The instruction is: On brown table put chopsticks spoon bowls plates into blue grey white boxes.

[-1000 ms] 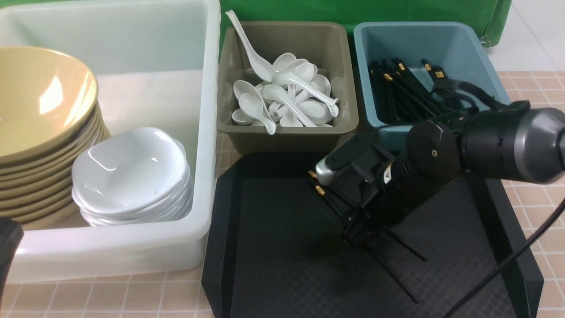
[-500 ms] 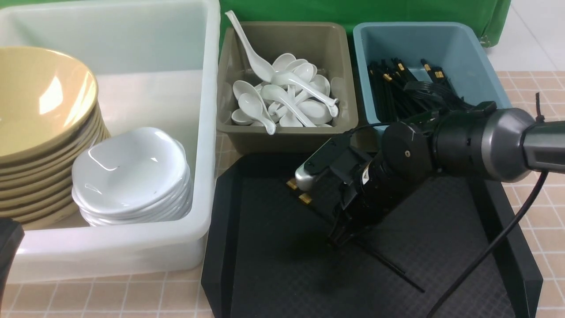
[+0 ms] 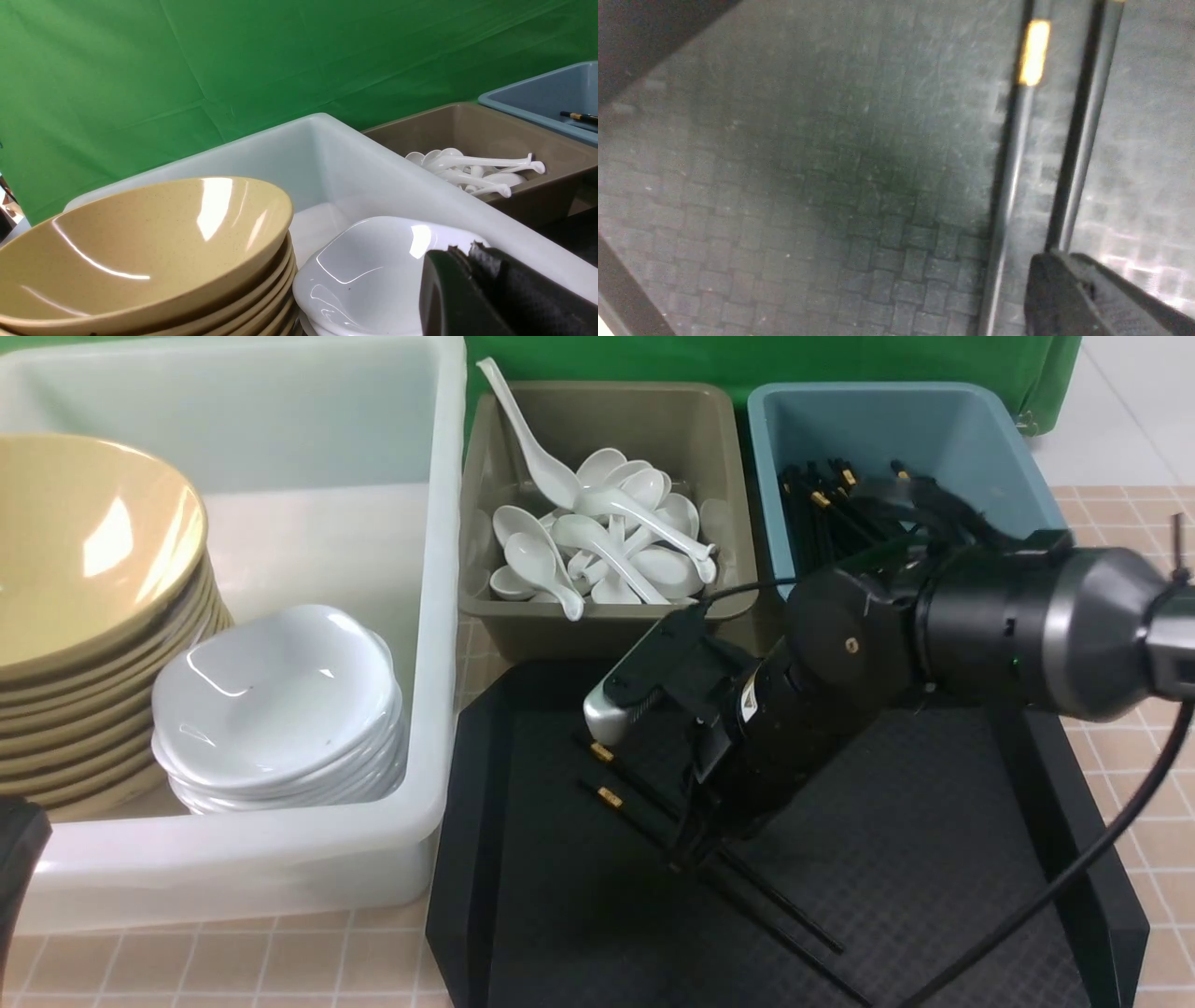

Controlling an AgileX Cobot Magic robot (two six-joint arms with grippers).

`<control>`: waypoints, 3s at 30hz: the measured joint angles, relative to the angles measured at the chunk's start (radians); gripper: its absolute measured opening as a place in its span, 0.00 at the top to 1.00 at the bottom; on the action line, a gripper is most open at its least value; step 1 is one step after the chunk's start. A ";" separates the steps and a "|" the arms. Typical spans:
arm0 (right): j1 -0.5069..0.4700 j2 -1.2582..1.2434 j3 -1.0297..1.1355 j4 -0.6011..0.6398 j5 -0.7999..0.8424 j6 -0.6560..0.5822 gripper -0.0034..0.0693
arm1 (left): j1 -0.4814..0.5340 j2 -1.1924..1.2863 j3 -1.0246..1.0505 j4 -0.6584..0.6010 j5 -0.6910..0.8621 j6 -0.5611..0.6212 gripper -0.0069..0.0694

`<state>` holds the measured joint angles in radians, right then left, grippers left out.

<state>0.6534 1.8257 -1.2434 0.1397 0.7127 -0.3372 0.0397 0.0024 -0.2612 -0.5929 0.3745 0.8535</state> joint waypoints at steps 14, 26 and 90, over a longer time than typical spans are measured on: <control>0.000 0.040 0.000 0.000 -0.155 -0.020 0.77 | 0.000 0.000 0.000 0.000 0.001 -0.002 0.90; 0.000 0.132 -0.001 0.003 -0.258 -0.026 0.67 | 0.000 0.000 0.000 0.000 0.002 -0.002 0.90; 0.050 0.028 -0.071 -0.060 0.008 0.089 0.47 | 0.000 0.000 0.000 0.000 0.003 -0.002 0.90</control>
<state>0.7035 1.8533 -1.3143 0.0799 0.7202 -0.2482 0.0397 0.0024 -0.2612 -0.5929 0.3772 0.8515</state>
